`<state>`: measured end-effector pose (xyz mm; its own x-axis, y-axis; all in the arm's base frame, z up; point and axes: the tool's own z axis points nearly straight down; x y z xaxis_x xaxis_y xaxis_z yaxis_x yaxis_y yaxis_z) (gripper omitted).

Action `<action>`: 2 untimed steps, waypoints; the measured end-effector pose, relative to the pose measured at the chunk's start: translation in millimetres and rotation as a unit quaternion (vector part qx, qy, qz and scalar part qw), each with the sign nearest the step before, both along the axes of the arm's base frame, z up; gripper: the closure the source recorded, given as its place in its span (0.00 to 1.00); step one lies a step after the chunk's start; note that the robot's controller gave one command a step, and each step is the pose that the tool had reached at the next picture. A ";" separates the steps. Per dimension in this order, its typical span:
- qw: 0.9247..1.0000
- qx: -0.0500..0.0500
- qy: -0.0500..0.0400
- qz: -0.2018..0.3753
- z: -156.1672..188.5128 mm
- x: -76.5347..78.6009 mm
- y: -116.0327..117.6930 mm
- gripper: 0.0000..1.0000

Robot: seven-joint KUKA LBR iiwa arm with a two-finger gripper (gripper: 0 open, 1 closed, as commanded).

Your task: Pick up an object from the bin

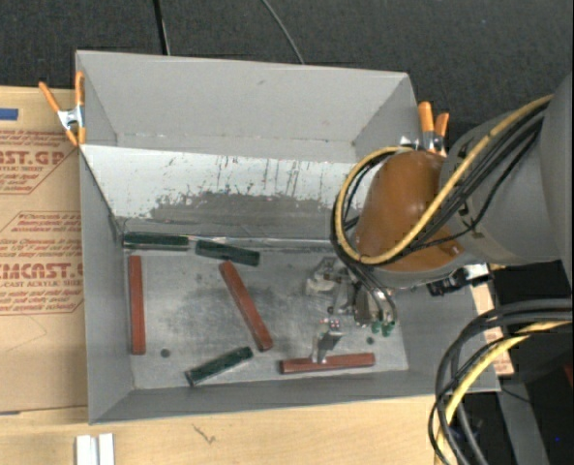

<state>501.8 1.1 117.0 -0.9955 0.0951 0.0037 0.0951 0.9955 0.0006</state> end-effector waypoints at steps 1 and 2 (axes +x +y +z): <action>0.993 0.000 -0.003 0.116 -37.0 38.4 66.1 1.00; 0.993 0.000 -0.002 0.116 -37.0 38.4 66.0 0.00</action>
Offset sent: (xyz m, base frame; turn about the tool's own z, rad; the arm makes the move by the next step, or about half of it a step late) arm 0.0000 0.0000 0.0000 0.0000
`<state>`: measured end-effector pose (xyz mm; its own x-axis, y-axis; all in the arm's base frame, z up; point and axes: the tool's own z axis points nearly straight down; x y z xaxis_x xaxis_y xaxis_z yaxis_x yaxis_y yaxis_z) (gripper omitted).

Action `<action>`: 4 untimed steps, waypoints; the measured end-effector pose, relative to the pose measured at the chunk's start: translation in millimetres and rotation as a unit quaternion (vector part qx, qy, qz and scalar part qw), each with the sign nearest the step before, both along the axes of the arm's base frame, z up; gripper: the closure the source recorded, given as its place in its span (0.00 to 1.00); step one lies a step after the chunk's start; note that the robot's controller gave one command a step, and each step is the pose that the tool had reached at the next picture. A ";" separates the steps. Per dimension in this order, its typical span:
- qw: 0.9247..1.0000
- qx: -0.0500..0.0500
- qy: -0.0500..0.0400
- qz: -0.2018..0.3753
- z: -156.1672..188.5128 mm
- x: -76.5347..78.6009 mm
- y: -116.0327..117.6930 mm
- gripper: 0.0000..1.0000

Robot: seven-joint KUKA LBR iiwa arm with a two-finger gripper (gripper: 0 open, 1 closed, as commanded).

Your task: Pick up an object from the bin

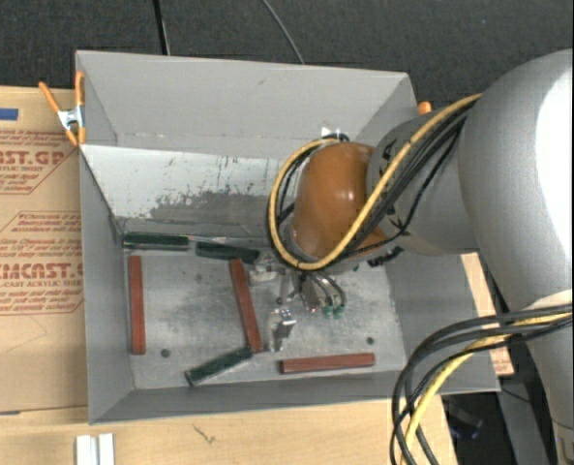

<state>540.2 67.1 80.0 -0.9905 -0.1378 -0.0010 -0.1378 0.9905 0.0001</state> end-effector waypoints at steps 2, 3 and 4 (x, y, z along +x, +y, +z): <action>0.998 -0.002 0.001 0.070 11.7 -16.8 22.2 0.00; 0.995 0.000 -0.004 0.101 -0.8 -49.9 55.6 1.00; 0.995 0.000 -0.004 0.101 -0.8 -49.9 55.6 1.00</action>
Offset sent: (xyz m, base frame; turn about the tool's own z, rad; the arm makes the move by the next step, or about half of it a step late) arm -0.0425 0.0682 0.0343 -0.3655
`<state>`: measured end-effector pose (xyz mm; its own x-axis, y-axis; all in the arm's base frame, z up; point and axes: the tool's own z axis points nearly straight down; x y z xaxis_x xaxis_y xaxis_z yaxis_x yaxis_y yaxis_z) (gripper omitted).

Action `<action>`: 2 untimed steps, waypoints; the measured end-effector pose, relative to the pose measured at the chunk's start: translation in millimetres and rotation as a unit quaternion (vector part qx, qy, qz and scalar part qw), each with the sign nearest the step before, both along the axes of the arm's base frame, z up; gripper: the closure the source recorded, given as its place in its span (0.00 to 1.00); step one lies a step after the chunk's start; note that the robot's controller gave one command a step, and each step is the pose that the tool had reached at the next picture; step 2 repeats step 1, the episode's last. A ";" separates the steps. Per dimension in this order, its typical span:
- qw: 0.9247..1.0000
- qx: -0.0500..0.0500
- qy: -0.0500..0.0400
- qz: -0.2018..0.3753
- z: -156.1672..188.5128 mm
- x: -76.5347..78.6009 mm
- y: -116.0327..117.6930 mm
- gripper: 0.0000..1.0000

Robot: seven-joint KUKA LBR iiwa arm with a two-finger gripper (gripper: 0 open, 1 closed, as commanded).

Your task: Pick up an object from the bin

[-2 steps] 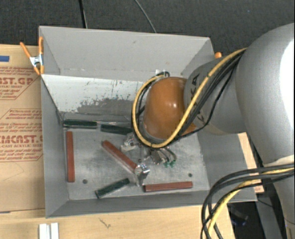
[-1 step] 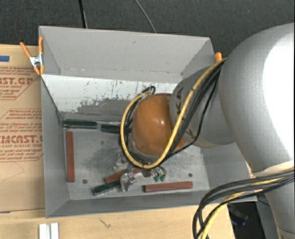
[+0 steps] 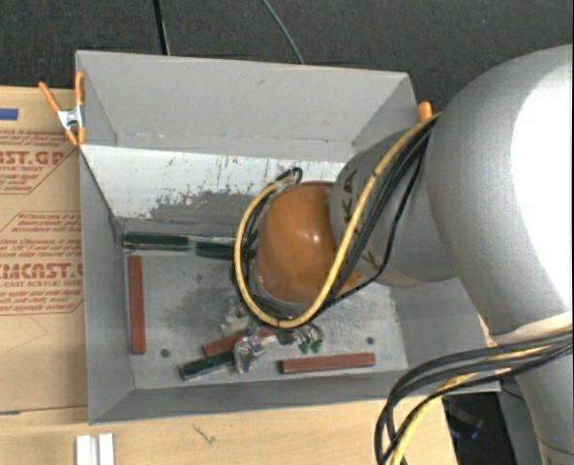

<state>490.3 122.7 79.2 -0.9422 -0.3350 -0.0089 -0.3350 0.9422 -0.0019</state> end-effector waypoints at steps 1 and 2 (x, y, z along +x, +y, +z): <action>1.000 -0.001 0.005 0.008 198.1 2.5 11.6 1.00; 1.000 -0.001 0.005 0.008 198.1 2.5 11.6 1.00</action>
Offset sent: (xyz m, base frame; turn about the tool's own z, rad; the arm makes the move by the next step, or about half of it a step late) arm 0.0000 0.0000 0.0000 0.0000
